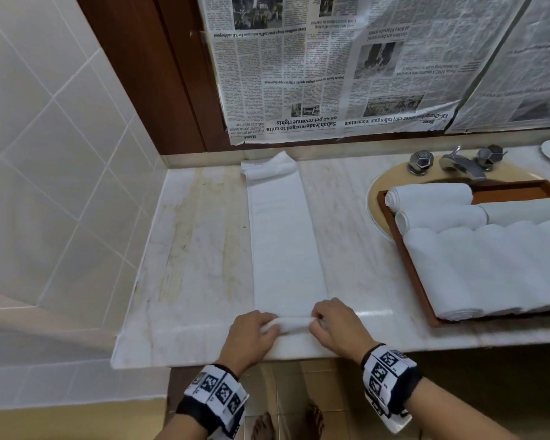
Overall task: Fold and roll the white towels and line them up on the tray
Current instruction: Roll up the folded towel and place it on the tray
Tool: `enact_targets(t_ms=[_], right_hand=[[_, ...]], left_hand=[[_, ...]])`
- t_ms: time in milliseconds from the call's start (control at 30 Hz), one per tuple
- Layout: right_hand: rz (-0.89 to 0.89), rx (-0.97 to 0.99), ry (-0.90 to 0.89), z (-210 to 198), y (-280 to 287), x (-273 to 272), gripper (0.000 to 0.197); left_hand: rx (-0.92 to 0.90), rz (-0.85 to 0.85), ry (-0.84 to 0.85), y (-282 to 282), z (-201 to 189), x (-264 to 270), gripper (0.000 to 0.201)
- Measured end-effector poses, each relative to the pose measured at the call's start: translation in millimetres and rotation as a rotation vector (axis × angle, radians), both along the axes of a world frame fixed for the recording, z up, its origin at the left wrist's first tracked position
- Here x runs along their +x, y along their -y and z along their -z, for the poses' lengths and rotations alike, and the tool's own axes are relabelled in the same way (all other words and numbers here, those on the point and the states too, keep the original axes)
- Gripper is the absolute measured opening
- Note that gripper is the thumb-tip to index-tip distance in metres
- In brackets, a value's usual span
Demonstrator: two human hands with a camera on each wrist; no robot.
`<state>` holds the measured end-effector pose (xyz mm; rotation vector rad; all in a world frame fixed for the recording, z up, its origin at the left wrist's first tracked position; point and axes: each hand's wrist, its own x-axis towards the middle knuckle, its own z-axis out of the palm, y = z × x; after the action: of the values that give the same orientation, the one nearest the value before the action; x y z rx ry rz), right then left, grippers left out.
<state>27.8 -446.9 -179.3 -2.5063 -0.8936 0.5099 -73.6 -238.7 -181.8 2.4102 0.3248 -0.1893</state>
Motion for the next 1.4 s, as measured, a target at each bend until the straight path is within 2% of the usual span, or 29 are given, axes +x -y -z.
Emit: enact_targets(t_ms=[167,300,367,433,500,567,600,700,767,867,933,1033,1067,1100,1200,1300,1400], right_hand=[[0.047,0.006,-0.041,5.8,-0.6,8.8,0.018],[0.052,0.007,-0.023,10.1,0.2,11.2,0.022],[0.051,-0.016,0.030,9.3,-3.2,12.1,0.020],[0.025,-0.033,0.200,7.3,-8.4,11.1,0.004],[-0.057,-0.045,0.334,10.5,-11.4,6.7,0.025],[-0.154,-0.021,0.447,16.6,-12.6,5.2,0.032],[-0.193,-0.037,0.467,16.7,-11.4,3.9,0.030],[-0.263,-0.113,0.423,16.2,-5.1,-0.4,0.025],[-0.287,-0.137,0.375,14.3,0.9,-4.2,0.027],[-0.302,-0.169,0.370,11.9,1.4,-5.6,0.026],[-0.269,-0.181,0.325,6.3,-3.9,-0.7,0.022],[-0.099,-0.007,-0.020,-3.9,-9.1,18.8,0.038],[-0.046,0.053,-0.105,-5.6,-7.7,24.4,0.037],[-0.007,0.108,-0.116,-4.1,-5.2,28.3,0.031],[0.014,0.164,-0.019,5.0,0.8,26.6,0.019],[-0.107,0.058,0.167,7.7,1.8,13.2,0.026],[-0.212,0.081,0.228,10.2,7.6,12.2,0.025]], left_hand=[[-0.094,-0.122,0.039,-11.9,5.9,1.7,0.009],[0.008,-0.155,-0.001,-8.7,7.3,10.7,0.018],[0.151,-0.167,0.009,-2.1,4.6,13.6,0.018],[0.283,-0.076,0.072,4.2,4.7,13.6,0.013],[0.339,0.081,0.103,8.9,12.4,9.2,0.030],[0.324,0.150,0.135,9.6,15.7,5.8,0.020],[0.324,0.159,0.145,9.2,14.5,4.3,0.018],[0.398,0.211,0.144,7.9,14.8,-1.1,0.038],[0.443,0.223,0.131,8.1,12.8,-0.3,0.035],[0.398,0.180,0.096,8.9,9.4,7.1,0.025],[0.329,0.108,0.072,6.9,7.0,12.4,0.029],[0.090,-0.035,-0.009,-1.4,0.6,15.2,0.039],[0.000,-0.085,-0.015,-3.1,-1.2,15.1,0.039],[-0.060,-0.118,-0.010,-4.4,-1.8,15.4,0.040],[-0.089,-0.163,-0.041,-5.9,-1.8,19.9,0.036],[-0.030,-0.177,-0.027,-4.4,2.4,22.5,0.026],[-0.021,-0.260,0.002,-2.0,4.4,20.7,0.022]])
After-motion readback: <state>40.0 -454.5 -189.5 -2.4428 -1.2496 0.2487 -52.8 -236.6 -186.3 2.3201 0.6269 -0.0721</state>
